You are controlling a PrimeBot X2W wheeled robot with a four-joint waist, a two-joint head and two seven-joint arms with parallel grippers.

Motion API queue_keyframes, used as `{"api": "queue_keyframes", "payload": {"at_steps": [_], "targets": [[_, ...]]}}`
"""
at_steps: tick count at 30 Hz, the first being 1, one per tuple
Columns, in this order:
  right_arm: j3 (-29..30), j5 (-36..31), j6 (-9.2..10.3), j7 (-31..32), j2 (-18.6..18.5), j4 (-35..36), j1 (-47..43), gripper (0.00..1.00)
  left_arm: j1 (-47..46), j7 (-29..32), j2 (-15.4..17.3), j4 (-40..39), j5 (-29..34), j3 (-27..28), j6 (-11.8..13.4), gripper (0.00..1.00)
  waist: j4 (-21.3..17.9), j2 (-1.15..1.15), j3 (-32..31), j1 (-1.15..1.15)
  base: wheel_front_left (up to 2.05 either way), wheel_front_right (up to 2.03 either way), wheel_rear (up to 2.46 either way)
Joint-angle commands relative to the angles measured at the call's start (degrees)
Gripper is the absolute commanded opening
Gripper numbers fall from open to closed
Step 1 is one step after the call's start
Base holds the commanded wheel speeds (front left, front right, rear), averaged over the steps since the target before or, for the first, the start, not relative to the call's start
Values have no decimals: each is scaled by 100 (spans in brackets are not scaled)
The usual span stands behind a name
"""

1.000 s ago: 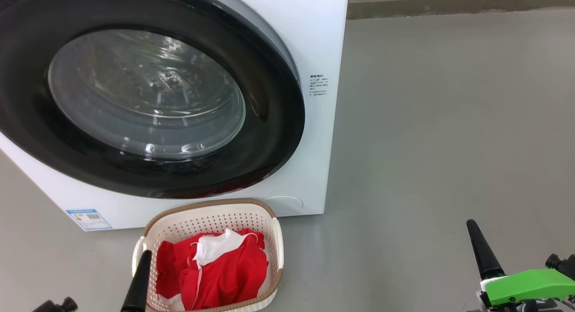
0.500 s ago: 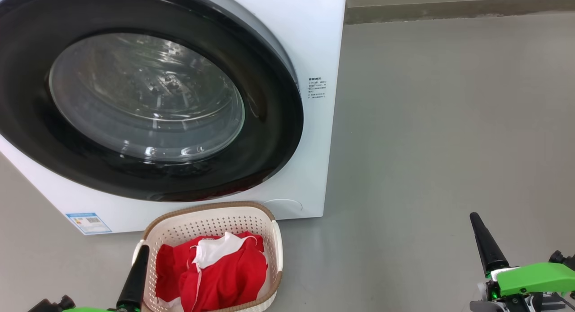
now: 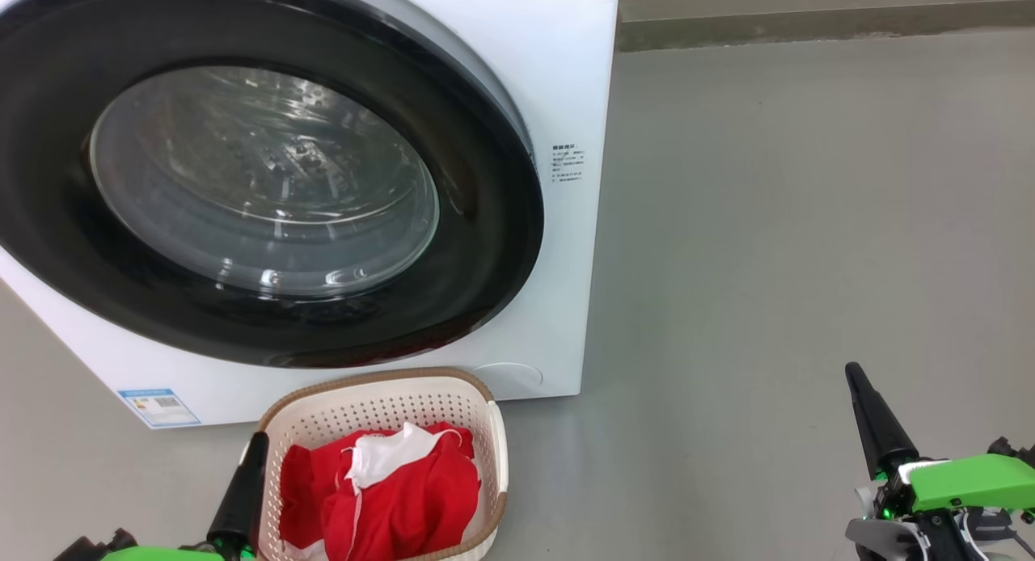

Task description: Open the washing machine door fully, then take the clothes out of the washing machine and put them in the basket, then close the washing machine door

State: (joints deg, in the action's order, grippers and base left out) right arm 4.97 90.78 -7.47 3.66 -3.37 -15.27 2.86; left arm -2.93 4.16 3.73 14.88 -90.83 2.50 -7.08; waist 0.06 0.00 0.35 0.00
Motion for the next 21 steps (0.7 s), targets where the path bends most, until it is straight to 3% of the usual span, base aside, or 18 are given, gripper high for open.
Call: {"api": "queue_keyframes", "payload": {"at_steps": [1,21], "targets": [[-76,135,-2,53,-106,141,277,0,-284,50,46,-106,-97,214,-40,0,-1,0,-3,0,0,0,0],[-21,286,-2,141,-79,135,316,0,-314,129,9,-89,-241,273,-41,0,-6,0,-17,0,0,0,0]]}}
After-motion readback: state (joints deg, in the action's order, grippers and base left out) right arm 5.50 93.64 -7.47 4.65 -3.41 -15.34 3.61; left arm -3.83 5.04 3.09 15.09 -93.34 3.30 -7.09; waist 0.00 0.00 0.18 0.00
